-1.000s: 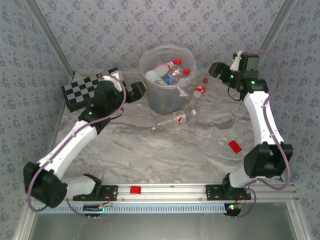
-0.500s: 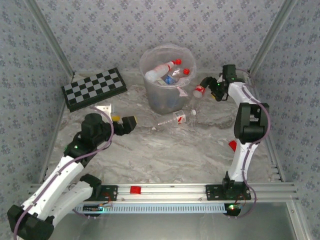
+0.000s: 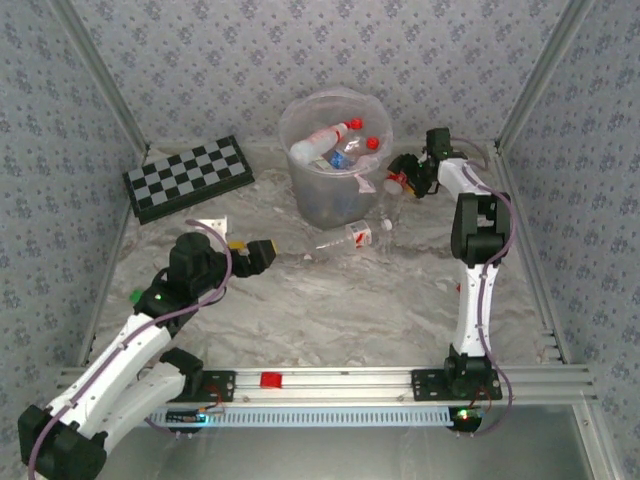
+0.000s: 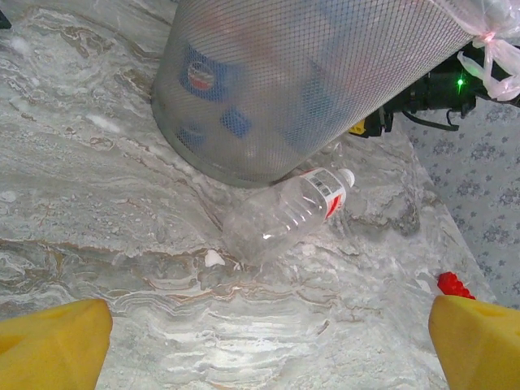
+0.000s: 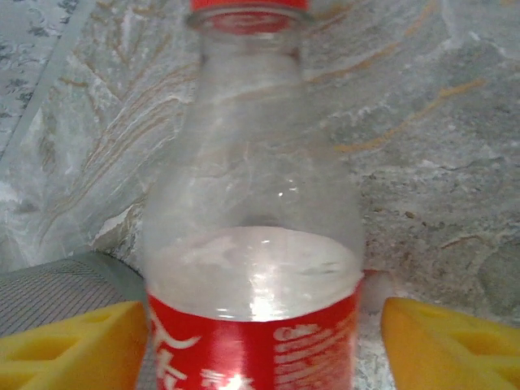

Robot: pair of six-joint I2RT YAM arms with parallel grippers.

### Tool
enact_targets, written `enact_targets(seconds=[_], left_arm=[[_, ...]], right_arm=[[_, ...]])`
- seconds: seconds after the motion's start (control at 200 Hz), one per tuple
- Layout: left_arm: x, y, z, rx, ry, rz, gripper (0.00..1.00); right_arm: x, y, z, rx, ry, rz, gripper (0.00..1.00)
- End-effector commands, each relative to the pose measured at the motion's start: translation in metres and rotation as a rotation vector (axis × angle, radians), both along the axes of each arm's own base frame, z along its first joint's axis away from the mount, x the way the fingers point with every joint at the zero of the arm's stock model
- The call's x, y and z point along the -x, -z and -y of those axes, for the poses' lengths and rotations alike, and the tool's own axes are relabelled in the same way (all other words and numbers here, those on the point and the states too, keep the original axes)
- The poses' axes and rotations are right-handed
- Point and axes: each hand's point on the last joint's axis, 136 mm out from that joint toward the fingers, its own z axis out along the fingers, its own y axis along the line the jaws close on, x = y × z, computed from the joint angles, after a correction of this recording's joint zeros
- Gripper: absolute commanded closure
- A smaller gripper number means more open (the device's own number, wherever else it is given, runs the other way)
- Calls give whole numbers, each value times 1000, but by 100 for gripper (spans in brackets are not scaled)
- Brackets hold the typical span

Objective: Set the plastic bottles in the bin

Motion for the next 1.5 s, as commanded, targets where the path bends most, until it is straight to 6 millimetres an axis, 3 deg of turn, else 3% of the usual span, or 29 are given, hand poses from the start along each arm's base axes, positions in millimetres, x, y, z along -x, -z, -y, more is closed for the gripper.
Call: enact_targets(seconds=[0.0, 0.16, 0.385, 0.505, 0.68, 0.845, 0.995, 1.01, 1.094, 1.259, 1.494], left_arm=[[-4, -29, 6, 17, 23, 67, 0], [-6, -34, 8, 15, 30, 75, 0], [-4, -42, 17, 29, 60, 83, 0], [-1, -51, 31, 62, 109, 94, 0], [8, -65, 60, 89, 223, 133, 0], [18, -75, 92, 82, 347, 169, 0], [15, -81, 116, 63, 391, 191, 0], [14, -83, 119, 65, 395, 195, 0], [10, -88, 136, 81, 420, 214, 0], [19, -88, 178, 86, 534, 220, 0], [22, -69, 218, 73, 613, 167, 0]], right_arm=[[1, -6, 5, 9, 0, -12, 31], [5, -25, 17, 22, -1, 20, 44], [24, -80, 37, 71, -31, 113, 45], [48, -120, 36, 100, -85, 183, 45], [103, -168, 29, 108, -136, 318, 46], [157, -200, -6, 60, -280, 453, 51], [211, -229, -58, 91, -462, 606, 51], [218, -221, -62, 88, -477, 599, 51], [244, -228, -88, 73, -538, 678, 58], [273, -248, -118, -48, -558, 823, 60], [290, -258, -141, -157, -575, 885, 62]])
